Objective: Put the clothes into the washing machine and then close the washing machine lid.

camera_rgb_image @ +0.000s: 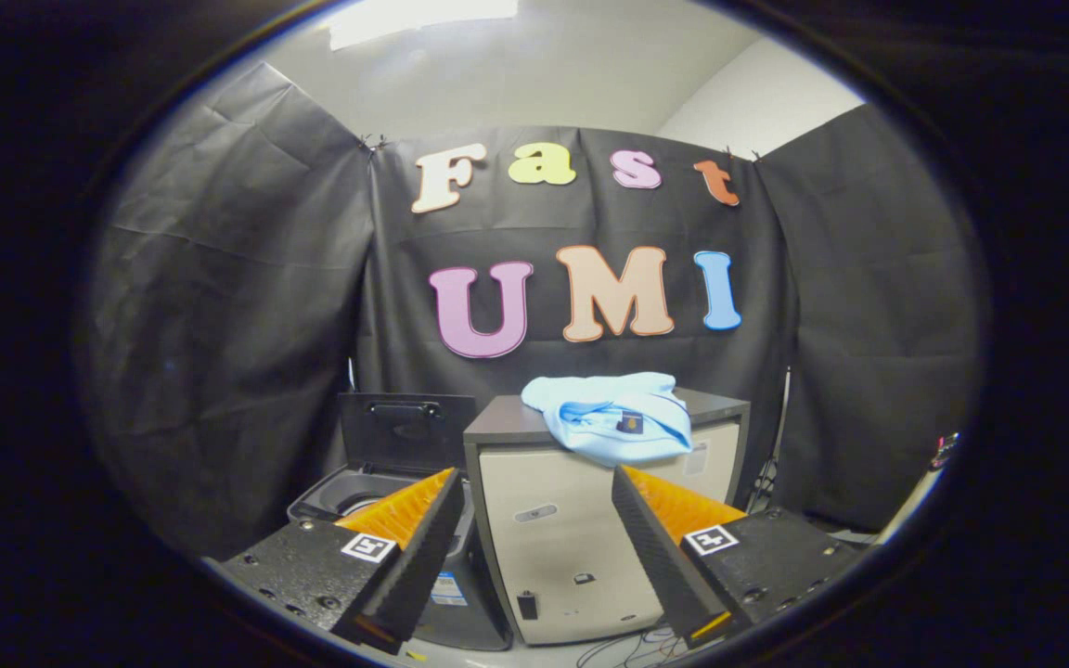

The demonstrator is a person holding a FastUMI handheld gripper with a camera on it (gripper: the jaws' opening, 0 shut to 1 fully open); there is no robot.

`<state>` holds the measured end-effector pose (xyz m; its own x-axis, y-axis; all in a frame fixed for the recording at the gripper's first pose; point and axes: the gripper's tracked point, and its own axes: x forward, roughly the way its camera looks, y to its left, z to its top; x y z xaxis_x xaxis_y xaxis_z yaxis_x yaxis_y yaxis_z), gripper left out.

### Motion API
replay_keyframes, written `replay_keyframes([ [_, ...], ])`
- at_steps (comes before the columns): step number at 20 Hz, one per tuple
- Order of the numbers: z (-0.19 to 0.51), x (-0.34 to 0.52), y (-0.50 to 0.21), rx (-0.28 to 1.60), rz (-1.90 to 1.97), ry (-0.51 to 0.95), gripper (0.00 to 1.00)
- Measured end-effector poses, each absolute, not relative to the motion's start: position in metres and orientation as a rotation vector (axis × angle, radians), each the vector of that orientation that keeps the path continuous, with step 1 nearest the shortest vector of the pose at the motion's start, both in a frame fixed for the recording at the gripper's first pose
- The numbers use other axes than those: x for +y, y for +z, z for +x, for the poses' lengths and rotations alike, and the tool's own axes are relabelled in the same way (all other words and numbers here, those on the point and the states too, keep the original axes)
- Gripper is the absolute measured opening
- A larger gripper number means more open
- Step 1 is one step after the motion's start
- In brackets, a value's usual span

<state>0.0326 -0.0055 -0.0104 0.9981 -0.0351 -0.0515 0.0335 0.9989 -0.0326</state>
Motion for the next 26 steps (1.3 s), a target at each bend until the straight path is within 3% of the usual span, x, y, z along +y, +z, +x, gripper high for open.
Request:
replay_keyframes([
  [7, 0.099, -0.019, 0.013, 0.053, -0.007, -0.008, 0.97],
  [13, 0.191, -0.047, 0.043, 0.099, -0.001, -0.078, 0.97],
  [20, 0.303, -0.114, 0.007, 0.310, -0.194, -0.220, 0.96],
  [26, 0.342, -0.110, -0.064, 0.623, -0.130, -0.158, 0.97],
])
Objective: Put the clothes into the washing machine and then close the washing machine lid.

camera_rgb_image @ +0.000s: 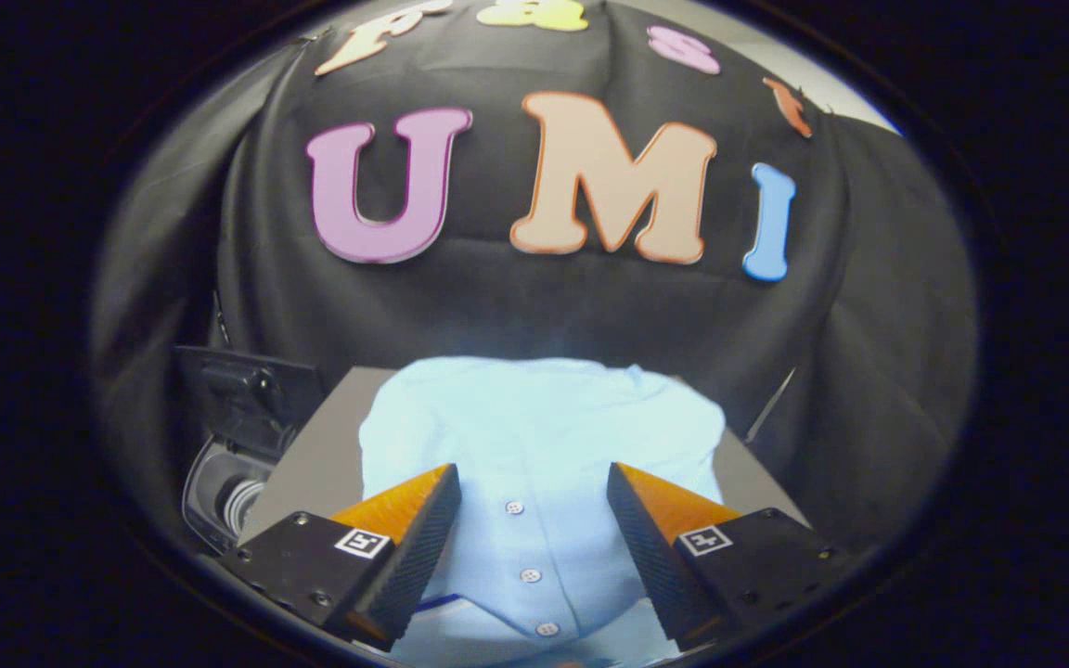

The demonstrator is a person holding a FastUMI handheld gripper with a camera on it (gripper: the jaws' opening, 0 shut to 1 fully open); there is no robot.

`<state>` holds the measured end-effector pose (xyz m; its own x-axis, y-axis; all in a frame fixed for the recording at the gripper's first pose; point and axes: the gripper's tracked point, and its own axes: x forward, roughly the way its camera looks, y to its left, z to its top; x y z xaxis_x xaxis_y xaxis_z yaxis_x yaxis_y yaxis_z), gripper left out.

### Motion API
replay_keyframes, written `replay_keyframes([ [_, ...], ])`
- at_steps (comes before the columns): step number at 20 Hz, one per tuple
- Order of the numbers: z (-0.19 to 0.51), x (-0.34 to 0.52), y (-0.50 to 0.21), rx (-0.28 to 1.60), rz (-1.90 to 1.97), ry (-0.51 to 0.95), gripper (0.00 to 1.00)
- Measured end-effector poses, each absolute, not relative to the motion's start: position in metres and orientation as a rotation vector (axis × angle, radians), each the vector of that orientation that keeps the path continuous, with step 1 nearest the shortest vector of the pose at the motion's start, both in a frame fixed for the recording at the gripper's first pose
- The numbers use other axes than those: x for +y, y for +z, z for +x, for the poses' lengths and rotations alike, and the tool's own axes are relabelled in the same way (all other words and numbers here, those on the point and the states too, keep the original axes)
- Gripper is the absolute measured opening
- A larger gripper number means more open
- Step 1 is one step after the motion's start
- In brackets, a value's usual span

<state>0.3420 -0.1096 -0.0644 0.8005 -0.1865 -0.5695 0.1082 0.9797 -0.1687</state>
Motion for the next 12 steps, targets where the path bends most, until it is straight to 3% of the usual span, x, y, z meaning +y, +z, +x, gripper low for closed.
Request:
replay_keyframes([
  [4, 0.344, -0.111, -0.070, 0.607, -0.003, -0.188, 0.98],
  [10, 0.331, -0.107, -0.056, 0.553, 0.103, -0.208, 0.20],
  [11, 0.330, -0.097, -0.058, 0.533, 0.119, -0.154, 0.07],
  [12, 0.331, -0.087, -0.057, 0.504, 0.106, -0.091, 0.06],
])
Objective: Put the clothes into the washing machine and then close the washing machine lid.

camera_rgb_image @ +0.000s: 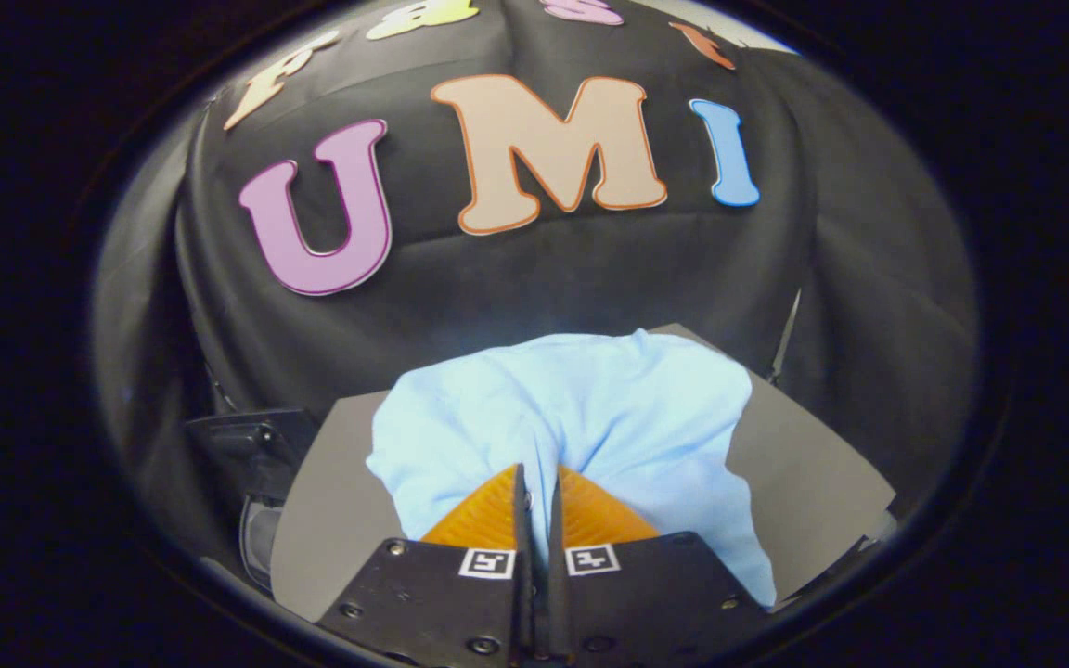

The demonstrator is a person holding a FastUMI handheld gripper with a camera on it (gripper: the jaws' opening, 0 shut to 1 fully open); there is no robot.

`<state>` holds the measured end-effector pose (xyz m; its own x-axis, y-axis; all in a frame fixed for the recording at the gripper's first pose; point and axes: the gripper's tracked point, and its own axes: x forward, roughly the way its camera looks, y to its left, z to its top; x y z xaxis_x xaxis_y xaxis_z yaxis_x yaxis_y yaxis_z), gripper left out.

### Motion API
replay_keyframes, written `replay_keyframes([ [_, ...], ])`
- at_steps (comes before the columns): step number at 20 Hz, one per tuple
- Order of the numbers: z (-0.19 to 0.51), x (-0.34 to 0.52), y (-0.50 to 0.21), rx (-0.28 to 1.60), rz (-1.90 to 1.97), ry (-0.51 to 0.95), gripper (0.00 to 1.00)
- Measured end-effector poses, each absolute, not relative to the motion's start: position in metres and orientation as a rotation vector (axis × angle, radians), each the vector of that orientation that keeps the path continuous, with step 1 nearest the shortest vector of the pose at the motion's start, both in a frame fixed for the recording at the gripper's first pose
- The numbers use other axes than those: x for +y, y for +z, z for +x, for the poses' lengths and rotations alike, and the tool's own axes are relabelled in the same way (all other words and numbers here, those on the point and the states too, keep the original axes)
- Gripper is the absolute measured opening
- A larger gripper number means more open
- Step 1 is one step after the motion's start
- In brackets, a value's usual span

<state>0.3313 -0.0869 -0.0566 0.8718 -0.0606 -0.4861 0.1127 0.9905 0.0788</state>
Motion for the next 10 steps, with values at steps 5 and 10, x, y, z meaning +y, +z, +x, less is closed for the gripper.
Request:
replay_keyframes([
  [5, 0.342, -0.090, -0.008, 0.363, 0.106, -0.124, 0.06],
  [10, 0.322, -0.040, 0.043, 0.298, 0.172, -0.080, 0.05],
])
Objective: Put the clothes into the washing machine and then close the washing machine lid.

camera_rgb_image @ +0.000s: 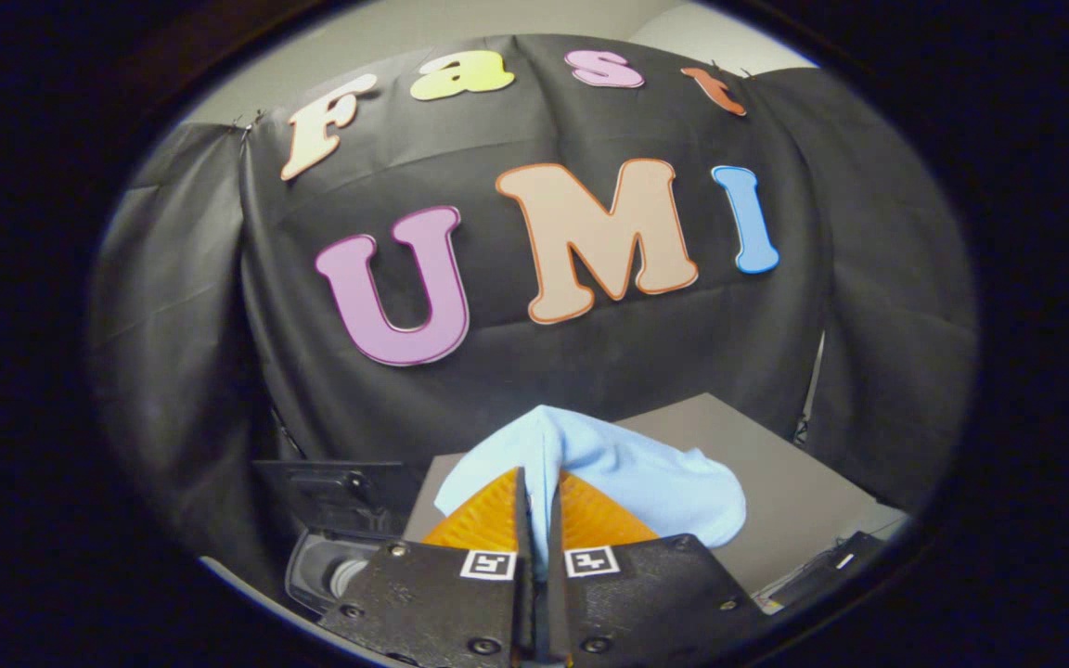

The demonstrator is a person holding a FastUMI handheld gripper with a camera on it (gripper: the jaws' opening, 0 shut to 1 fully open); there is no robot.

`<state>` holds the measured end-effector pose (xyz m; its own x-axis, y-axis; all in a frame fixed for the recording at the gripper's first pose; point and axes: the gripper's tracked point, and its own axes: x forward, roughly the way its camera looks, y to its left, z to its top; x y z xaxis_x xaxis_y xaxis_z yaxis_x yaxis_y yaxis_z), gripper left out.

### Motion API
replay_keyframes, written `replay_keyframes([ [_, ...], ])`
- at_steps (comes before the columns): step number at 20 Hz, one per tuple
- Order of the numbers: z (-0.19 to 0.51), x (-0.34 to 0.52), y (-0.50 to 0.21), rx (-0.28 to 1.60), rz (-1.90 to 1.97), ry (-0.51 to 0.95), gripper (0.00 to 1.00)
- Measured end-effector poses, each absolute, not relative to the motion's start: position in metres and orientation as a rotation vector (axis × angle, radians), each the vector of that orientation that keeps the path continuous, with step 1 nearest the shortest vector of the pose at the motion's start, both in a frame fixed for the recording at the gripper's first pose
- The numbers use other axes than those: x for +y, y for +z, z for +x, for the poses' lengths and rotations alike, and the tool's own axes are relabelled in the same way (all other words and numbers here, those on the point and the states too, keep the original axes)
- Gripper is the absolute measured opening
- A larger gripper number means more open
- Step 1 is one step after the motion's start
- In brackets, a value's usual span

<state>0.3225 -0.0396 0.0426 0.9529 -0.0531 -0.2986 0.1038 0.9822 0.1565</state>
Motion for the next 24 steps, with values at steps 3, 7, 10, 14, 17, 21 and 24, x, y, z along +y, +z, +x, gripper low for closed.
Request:
replay_keyframes([
  [3, 0.320, 0.006, 0.069, 0.229, 0.263, -0.019, 0.05],
  [7, 0.323, 0.081, 0.078, 0.228, 0.249, 0.091, 0.05],
  [10, 0.326, 0.140, 0.072, 0.248, 0.239, 0.186, 0.05],
  [14, 0.327, 0.199, 0.053, 0.255, 0.229, 0.266, 0.05],
  [17, 0.333, 0.228, 0.030, 0.260, 0.228, 0.286, 0.05],
  [21, 0.345, 0.255, -0.019, 0.289, 0.253, 0.294, 0.05],
  [24, 0.349, 0.275, -0.071, 0.343, 0.273, 0.293, 0.05],
])
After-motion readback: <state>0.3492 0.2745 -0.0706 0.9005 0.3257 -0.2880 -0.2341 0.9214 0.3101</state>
